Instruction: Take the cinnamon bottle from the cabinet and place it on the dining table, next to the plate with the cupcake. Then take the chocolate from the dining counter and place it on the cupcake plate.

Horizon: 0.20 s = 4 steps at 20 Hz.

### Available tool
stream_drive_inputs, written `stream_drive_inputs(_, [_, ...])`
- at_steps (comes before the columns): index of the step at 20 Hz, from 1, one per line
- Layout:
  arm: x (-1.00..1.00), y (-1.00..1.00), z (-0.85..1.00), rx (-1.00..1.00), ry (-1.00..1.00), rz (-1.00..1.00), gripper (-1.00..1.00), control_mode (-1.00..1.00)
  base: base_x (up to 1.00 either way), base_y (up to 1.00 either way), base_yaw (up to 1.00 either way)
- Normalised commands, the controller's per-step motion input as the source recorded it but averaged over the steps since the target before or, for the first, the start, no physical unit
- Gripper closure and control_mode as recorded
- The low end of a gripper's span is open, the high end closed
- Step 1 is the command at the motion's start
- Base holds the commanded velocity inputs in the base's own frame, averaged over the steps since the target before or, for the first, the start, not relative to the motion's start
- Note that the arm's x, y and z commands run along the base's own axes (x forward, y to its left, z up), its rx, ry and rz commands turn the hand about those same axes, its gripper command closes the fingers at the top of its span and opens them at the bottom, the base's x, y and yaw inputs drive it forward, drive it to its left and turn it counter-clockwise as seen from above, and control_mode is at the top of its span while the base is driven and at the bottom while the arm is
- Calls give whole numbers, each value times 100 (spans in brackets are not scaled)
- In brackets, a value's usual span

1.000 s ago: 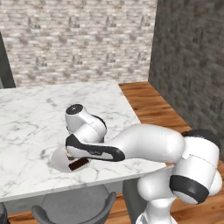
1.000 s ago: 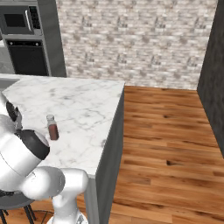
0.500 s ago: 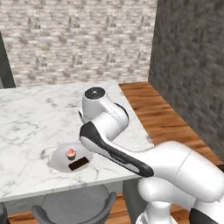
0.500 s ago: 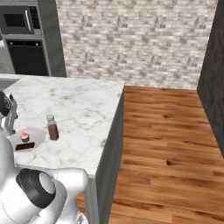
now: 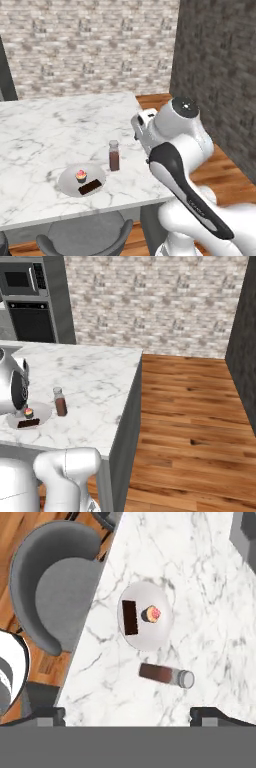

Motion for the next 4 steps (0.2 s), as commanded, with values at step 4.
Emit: stream_drive_inputs(4, [-37,-100,30,23,-20,0,-100,-100,0,0,0])
